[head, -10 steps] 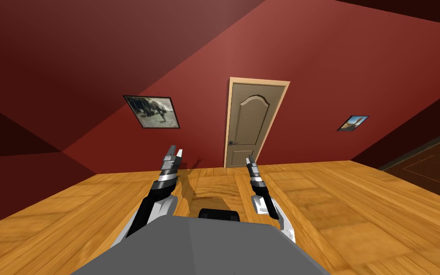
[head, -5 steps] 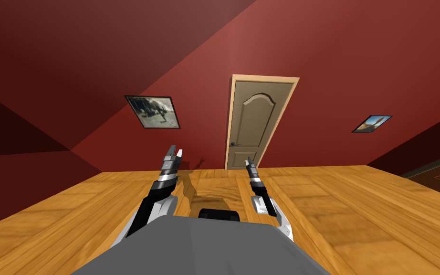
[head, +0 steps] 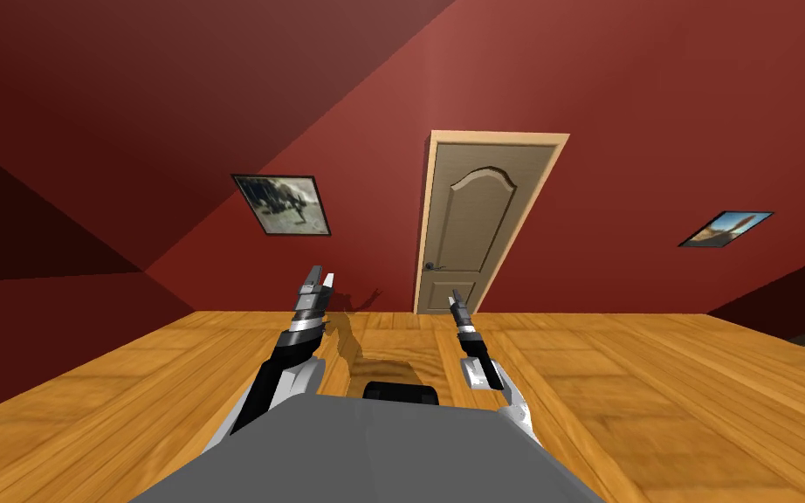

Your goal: Pull the door open

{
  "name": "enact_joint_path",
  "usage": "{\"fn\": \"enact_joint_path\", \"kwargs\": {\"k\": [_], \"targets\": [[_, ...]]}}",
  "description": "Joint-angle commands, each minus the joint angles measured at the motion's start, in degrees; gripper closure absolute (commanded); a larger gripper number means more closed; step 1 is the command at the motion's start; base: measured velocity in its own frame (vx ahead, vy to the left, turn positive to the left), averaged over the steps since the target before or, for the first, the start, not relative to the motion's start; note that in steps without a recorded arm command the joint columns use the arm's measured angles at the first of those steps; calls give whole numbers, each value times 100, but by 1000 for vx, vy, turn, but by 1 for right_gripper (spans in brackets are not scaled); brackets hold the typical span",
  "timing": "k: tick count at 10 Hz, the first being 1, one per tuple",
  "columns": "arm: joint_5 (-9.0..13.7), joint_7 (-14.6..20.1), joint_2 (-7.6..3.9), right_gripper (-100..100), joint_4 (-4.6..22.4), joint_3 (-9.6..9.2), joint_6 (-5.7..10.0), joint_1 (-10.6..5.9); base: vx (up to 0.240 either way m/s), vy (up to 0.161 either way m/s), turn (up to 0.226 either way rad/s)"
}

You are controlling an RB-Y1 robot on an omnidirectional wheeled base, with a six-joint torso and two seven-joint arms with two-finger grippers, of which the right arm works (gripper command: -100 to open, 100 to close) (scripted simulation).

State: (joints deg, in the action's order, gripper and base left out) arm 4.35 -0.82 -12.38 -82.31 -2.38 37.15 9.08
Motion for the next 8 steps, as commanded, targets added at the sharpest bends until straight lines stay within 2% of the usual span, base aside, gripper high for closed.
{"fn": "enact_joint_path", "kwargs": {"k": [1,8], "targets": [[53,56,-66,-100,238,5,0,-86,97,-13,55],[255,242,-294,-100,1286,10,45,-479,99,-12,59]]}}
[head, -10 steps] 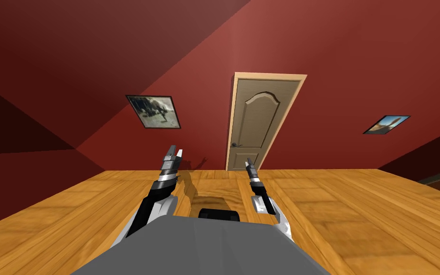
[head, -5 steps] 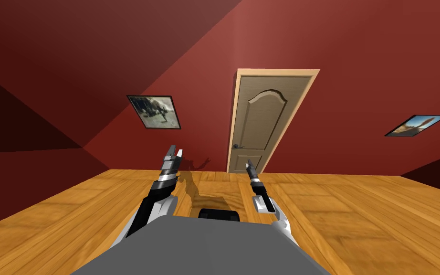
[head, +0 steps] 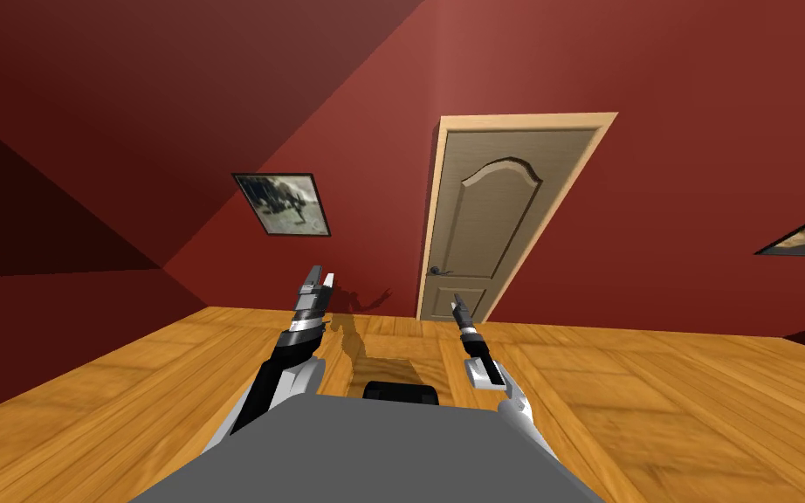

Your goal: Pull the door open

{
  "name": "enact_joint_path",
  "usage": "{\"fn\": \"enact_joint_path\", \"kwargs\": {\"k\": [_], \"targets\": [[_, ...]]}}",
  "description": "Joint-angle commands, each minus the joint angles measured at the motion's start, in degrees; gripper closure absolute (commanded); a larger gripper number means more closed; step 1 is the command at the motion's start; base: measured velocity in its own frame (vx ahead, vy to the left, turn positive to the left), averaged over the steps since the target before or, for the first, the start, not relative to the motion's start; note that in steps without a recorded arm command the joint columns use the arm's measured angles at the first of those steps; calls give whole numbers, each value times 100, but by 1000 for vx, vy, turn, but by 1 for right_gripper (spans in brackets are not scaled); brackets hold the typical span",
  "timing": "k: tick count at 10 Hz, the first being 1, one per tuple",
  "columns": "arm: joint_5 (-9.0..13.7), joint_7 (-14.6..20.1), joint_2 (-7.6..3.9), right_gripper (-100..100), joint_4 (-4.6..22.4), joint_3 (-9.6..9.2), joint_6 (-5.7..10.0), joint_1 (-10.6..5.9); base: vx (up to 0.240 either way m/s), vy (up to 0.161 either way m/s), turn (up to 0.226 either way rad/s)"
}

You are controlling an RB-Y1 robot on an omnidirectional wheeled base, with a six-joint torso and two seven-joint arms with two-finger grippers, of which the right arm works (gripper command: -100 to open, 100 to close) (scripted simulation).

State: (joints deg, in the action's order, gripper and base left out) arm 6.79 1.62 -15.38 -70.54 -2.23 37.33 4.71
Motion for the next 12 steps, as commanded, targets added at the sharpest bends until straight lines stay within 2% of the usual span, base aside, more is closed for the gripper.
{"fn": "enact_joint_path", "kwargs": {"k": [1,7,12], "targets": [[39,24,-25,-100,270,-5,33,-96,96,-27,52],[191,164,-193,-100,1070,-1,67,-393,96,-15,53],[298,262,-309,-100,1629,2,91,-600,92,-20,45]]}}
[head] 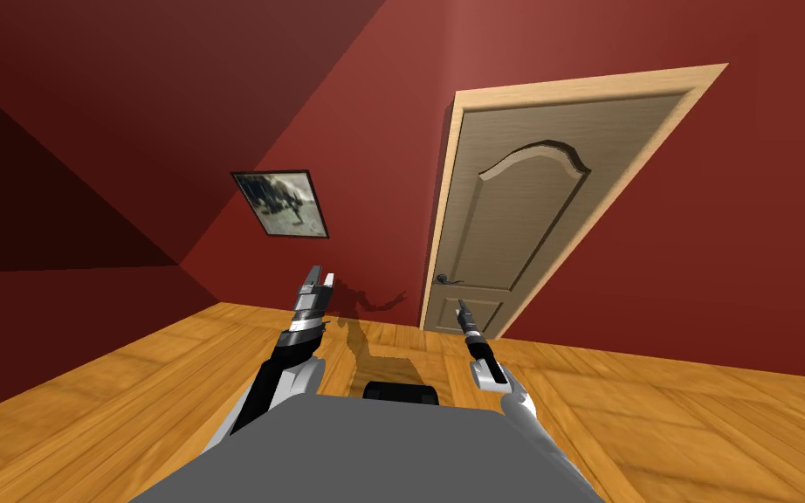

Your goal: Pull the door open

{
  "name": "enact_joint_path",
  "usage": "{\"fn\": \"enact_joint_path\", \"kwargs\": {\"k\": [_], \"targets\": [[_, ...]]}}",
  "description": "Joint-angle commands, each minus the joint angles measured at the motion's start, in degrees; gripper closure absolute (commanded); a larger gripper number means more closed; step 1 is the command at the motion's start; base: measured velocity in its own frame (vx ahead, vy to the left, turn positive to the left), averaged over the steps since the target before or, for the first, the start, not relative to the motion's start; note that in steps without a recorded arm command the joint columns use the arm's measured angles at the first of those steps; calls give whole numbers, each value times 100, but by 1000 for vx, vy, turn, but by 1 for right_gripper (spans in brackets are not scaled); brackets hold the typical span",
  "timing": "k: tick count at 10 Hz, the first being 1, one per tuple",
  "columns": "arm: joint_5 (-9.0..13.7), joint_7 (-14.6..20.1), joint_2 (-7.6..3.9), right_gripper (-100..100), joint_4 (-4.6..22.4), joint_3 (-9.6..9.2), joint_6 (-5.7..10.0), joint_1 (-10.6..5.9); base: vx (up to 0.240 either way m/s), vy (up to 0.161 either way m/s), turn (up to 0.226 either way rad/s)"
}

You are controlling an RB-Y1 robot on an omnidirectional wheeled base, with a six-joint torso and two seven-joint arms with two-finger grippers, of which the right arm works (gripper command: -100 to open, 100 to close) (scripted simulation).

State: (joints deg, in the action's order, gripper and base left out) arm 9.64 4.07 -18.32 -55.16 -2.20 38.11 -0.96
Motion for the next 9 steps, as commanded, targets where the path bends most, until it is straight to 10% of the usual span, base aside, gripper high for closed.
{"fn": "enact_joint_path", "kwargs": {"k": [1,9], "targets": [[30,32,-34,-100,182,0,16,-67,86,-27,32],[175,194,-223,-100,923,55,120,-289,106,-23,47]]}}
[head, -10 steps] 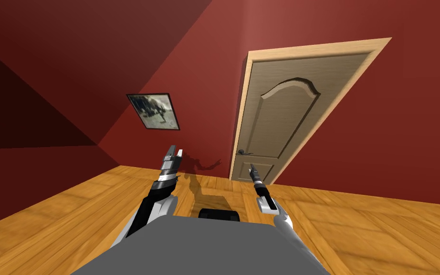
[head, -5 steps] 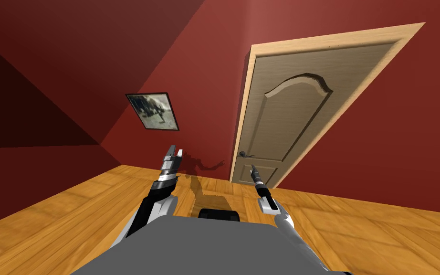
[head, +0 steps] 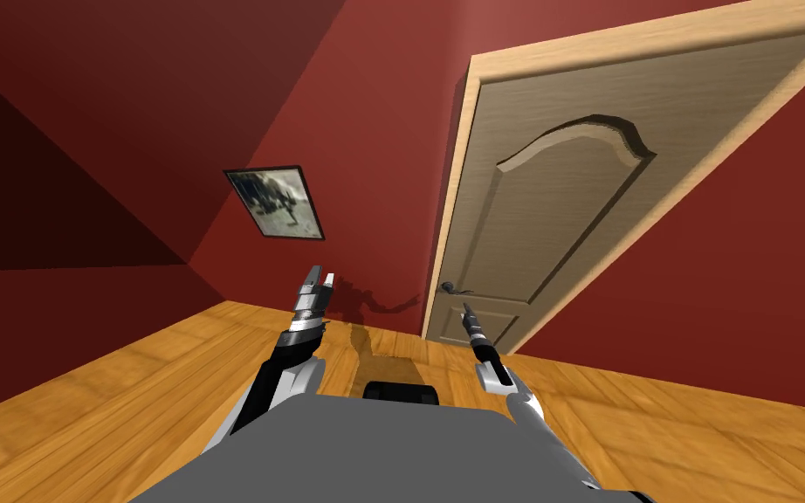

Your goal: Pull the door open

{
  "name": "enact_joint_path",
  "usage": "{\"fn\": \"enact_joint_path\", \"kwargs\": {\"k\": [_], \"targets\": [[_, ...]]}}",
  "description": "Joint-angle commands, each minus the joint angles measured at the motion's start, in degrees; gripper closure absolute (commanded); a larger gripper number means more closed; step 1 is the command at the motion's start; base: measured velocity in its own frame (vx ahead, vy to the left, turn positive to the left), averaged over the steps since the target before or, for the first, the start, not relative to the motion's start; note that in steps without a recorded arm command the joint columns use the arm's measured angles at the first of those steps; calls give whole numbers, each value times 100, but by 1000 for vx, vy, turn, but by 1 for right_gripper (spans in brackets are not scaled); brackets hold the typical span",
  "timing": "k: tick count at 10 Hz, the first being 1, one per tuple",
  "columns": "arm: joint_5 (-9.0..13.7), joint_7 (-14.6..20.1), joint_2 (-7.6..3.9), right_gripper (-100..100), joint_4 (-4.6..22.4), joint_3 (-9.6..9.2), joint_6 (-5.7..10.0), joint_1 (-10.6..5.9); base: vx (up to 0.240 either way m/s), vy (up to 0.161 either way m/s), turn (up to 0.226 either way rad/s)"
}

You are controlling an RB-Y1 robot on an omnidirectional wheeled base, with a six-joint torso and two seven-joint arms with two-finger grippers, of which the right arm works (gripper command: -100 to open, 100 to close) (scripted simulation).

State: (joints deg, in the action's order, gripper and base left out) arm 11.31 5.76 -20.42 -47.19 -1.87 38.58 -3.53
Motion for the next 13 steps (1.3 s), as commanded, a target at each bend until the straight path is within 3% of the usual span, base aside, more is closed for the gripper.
{"fn": "enact_joint_path", "kwargs": {"k": [1,6,8,9,13], "targets": [[19,43,-37,-100,152,41,93,-20,176,-6,109],[140,255,-312,-100,451,277,322,114,206,-4,146],[145,278,-341,-100,459,283,334,133,136,-5,57],[145,278,-341,100,459,283,334,133,-8,1,-14],[145,278,-341,100,459,283,334,133,-20,0,1]]}}
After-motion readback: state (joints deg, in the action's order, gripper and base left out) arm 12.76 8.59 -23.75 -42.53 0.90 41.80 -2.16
